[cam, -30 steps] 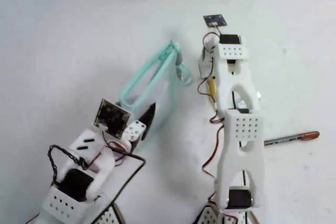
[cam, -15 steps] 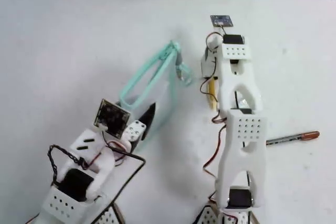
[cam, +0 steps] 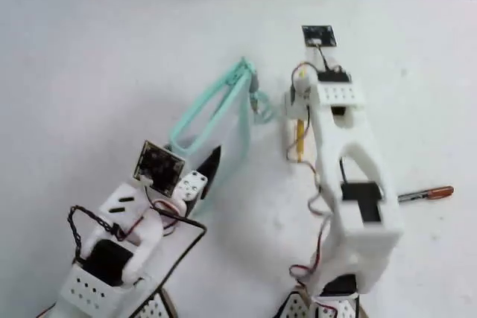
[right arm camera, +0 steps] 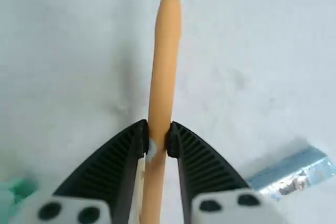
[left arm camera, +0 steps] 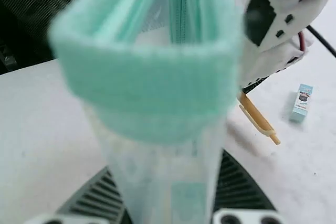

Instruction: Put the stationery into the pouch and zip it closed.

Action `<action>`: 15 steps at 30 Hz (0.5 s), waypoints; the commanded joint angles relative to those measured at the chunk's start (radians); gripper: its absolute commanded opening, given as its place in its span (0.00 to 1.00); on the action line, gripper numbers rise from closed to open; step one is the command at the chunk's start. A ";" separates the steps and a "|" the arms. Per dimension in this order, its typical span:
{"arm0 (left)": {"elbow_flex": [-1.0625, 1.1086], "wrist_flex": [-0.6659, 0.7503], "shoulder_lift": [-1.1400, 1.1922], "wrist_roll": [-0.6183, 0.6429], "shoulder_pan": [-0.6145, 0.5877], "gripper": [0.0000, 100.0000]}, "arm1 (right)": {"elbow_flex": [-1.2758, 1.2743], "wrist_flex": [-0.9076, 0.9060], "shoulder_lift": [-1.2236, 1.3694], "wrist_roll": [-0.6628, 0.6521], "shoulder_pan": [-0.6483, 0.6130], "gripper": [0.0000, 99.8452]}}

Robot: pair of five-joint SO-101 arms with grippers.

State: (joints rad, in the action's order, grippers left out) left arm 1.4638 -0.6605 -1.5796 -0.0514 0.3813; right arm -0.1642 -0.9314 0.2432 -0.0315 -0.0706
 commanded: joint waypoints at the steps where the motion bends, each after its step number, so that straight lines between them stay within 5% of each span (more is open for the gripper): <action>1: -0.037 0.025 -0.015 -0.009 -0.008 0.14 | -0.281 0.209 -0.305 0.005 -0.004 0.02; 9: -0.035 0.025 -0.015 -0.009 -0.002 0.14 | -0.488 0.263 -0.857 0.005 -0.007 0.02; 15: -0.038 0.025 -0.015 0.000 -0.005 0.18 | -0.419 0.197 -1.219 -0.057 -0.148 0.02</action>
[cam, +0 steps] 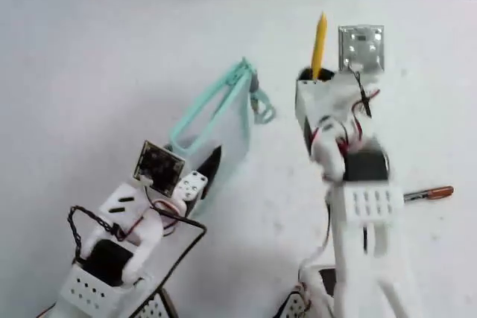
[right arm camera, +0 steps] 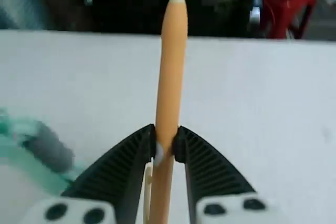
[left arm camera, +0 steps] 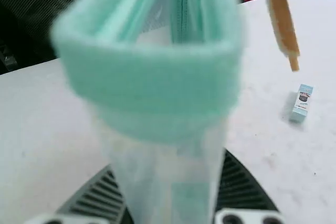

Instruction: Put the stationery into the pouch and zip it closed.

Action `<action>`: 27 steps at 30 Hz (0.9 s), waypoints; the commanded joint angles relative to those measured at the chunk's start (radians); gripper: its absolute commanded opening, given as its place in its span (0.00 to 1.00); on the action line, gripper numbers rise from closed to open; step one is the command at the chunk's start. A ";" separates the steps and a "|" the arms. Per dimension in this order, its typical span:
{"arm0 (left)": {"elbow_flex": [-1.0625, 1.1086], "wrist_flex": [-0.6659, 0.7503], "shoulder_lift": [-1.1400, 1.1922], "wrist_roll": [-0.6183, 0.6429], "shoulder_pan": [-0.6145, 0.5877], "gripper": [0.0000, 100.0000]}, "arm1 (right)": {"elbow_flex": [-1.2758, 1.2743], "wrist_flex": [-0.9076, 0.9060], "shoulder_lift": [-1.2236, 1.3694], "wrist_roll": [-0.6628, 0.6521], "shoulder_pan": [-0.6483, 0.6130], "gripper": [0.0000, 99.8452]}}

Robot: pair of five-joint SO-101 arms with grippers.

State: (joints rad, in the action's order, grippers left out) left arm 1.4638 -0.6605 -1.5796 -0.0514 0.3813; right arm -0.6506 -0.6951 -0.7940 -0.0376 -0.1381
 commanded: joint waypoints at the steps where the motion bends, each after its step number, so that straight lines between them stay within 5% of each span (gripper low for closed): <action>1: -0.040 0.025 -0.015 0.000 -0.007 0.18 | 0.098 -0.070 -0.229 -0.071 -0.130 0.02; 8: -0.040 0.025 -0.015 0.000 -0.001 0.18 | 0.288 -0.094 -0.269 -0.117 -0.443 0.02; 14: -0.038 0.025 -0.015 0.000 -0.001 0.18 | 0.301 0.074 -0.133 -0.110 -0.463 0.02; 27: -0.040 0.025 -0.015 0.000 -0.004 0.18 | 0.290 0.145 0.018 -0.109 -0.506 0.02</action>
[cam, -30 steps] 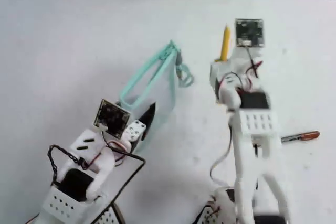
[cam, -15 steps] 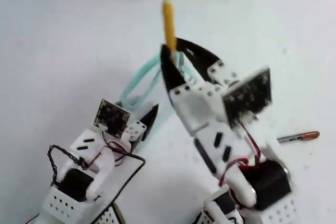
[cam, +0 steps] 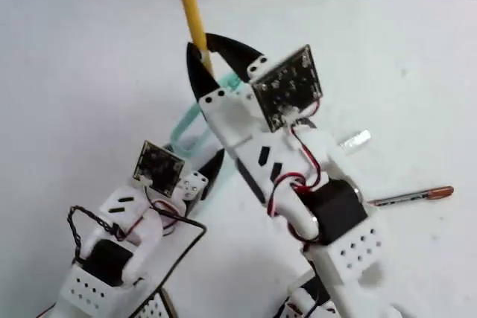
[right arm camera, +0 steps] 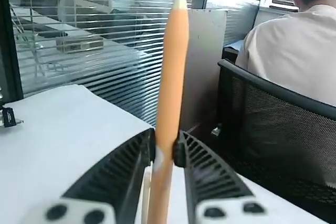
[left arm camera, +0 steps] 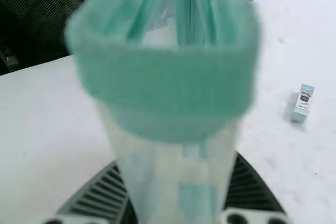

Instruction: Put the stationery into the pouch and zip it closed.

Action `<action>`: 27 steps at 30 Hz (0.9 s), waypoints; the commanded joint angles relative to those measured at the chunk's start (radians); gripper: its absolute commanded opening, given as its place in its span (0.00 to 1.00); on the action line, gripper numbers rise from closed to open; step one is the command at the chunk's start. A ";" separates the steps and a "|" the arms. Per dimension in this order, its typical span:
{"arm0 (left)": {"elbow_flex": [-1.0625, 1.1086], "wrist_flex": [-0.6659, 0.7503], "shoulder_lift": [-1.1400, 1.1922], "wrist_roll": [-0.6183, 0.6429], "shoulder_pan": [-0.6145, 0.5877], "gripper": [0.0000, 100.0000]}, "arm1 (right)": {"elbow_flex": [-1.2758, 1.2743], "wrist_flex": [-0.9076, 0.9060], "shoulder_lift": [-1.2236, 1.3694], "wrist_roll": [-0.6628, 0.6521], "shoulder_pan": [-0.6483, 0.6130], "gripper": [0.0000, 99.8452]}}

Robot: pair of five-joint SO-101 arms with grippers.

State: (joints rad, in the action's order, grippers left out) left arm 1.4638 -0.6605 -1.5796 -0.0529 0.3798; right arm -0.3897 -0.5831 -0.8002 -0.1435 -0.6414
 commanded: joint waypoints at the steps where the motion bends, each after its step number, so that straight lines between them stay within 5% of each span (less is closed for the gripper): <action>1: -0.040 0.025 -0.015 0.002 -0.004 0.18 | 0.021 0.035 0.038 -0.003 -0.002 0.02; 10: -0.041 0.025 -0.015 0.002 -0.005 0.18 | -0.034 -0.166 -0.025 0.101 0.004 0.02; 23: -0.041 0.025 -0.015 -0.005 -0.007 0.18 | -0.169 -0.220 -0.061 0.109 0.105 0.02; 27: -0.041 0.025 -0.015 -0.005 -0.007 0.18 | -0.172 -0.341 -0.062 0.109 0.107 0.14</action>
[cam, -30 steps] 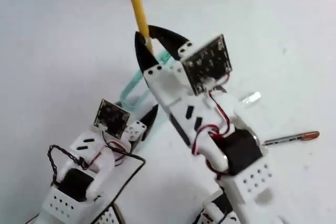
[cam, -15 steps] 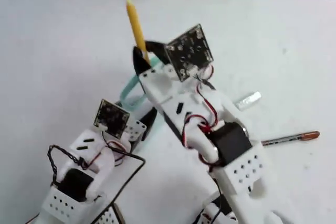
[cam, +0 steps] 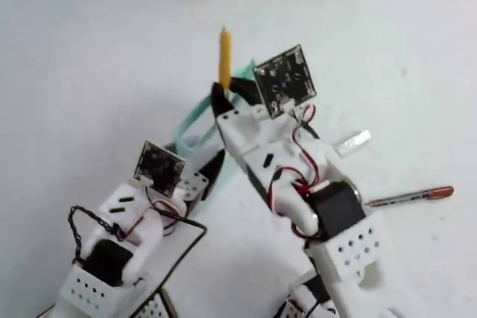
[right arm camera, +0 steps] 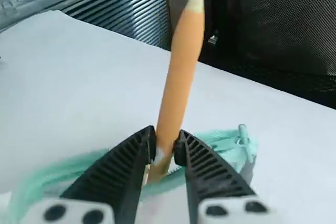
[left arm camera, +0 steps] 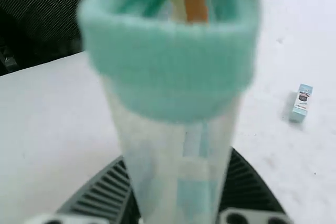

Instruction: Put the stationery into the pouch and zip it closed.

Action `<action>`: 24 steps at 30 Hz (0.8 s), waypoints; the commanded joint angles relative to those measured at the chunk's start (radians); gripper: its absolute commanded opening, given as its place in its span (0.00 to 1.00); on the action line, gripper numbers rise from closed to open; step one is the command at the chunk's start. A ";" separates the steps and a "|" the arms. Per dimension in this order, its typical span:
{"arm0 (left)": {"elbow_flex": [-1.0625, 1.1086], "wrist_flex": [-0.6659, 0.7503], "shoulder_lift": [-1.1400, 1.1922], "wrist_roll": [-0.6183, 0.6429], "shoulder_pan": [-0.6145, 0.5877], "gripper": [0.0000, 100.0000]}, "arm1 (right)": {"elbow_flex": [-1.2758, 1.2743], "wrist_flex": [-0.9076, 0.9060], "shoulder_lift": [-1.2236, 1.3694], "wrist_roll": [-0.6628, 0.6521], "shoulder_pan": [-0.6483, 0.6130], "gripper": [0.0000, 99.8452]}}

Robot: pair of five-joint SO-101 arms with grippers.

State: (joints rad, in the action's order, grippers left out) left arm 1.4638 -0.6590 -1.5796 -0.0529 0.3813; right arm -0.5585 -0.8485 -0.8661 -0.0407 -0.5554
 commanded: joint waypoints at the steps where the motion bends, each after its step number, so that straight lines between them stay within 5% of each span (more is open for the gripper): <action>1: -0.041 0.023 -0.015 -0.005 -0.008 0.18 | -0.003 -0.085 0.001 0.006 0.021 0.19; 4: -0.041 0.023 -0.015 -0.005 -0.008 0.18 | 0.002 -0.088 0.001 0.006 0.021 0.27; 24: -0.061 0.015 -0.015 -0.006 -0.030 0.13 | 0.215 -0.197 0.021 0.005 0.117 0.25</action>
State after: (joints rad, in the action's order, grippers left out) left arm 1.4638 -0.6590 -1.5796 -0.0545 0.3767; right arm -0.3682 -1.0464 -0.8477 -0.0407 -0.4450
